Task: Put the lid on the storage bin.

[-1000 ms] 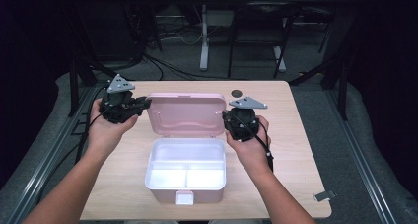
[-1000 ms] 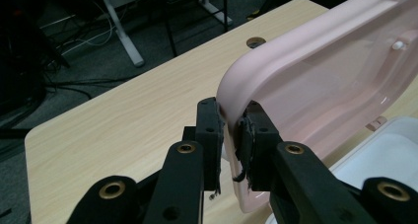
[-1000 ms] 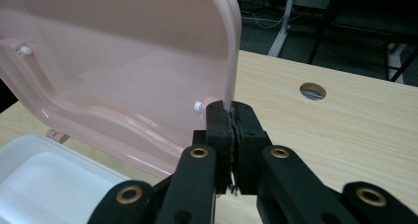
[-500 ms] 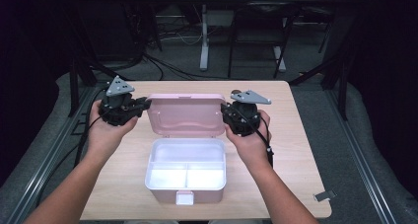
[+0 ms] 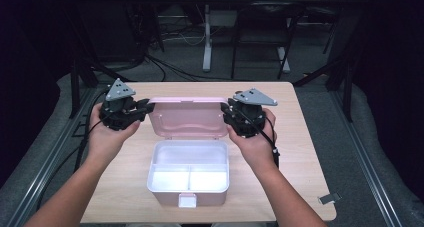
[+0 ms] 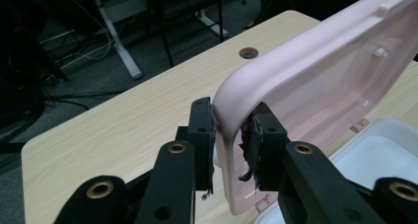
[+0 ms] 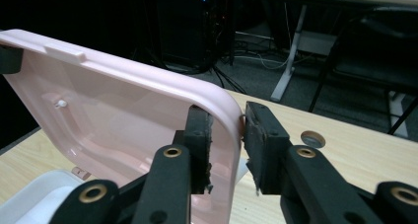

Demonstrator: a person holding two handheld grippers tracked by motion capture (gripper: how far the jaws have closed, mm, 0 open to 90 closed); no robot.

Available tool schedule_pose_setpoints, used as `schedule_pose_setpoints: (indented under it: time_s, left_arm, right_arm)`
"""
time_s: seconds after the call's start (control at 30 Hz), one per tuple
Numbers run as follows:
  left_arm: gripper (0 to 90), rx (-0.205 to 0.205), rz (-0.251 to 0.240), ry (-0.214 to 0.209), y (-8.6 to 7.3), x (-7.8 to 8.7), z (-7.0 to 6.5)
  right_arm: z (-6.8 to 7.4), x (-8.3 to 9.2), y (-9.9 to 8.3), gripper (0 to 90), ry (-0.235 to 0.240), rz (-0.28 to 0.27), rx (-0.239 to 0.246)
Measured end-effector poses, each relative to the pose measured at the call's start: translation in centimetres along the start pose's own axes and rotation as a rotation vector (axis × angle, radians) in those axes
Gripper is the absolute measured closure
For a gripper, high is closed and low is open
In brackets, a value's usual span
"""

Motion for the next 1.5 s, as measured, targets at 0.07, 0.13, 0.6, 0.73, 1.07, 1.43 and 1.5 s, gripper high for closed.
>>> schedule_pose_setpoints:
  time_s: [0.07,0.13,0.6,0.73,1.07,1.43,1.5]
  left_arm:
    - [72.6,-0.007,-0.001,-0.001,-0.1,0.1,-0.1]
    - [72.0,-0.006,-0.007,-0.003,-0.1,0.3,-0.3]
    - [67.2,0.023,-0.068,-0.045,-1.0,1.3,-0.8]
    - [67.3,0.034,-0.082,-0.065,-1.4,1.6,-0.9]
    - [66.6,0.048,-0.098,-0.098,-2.3,2.4,-1.3]
    - [68.2,0.046,-0.104,-0.108,-3.1,3.0,-1.6]
    - [68.2,0.047,-0.11,-0.112,-3.2,3.1,-1.7]
  right_arm:
    - [0.1,0.2,0.0,71.6,-0.004,-0.003,0.009]
    - [0.2,0.4,0.0,71.0,0.004,-0.008,0.015]
    - [0.7,1.5,-0.6,67.4,0.029,-0.046,0.011]
    - [0.7,1.9,-0.9,67.0,0.041,-0.057,0.005]
    - [1.0,2.8,-1.4,66.4,0.07,-0.061,0.001]
    - [1.1,3.4,-1.7,66.3,0.088,-0.055,0.003]
    - [1.2,3.5,-1.8,66.1,0.091,-0.053,0.003]
Point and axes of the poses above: each handheld gripper's, and its own axes: x roughly backward along the jaws, y roughly out of its top, z roughly to its left, the point moved 6 cm from there along -x, roughly forward along the jaws, and after that the axes turned 3 degrees about -y, right-handed, at the moved point
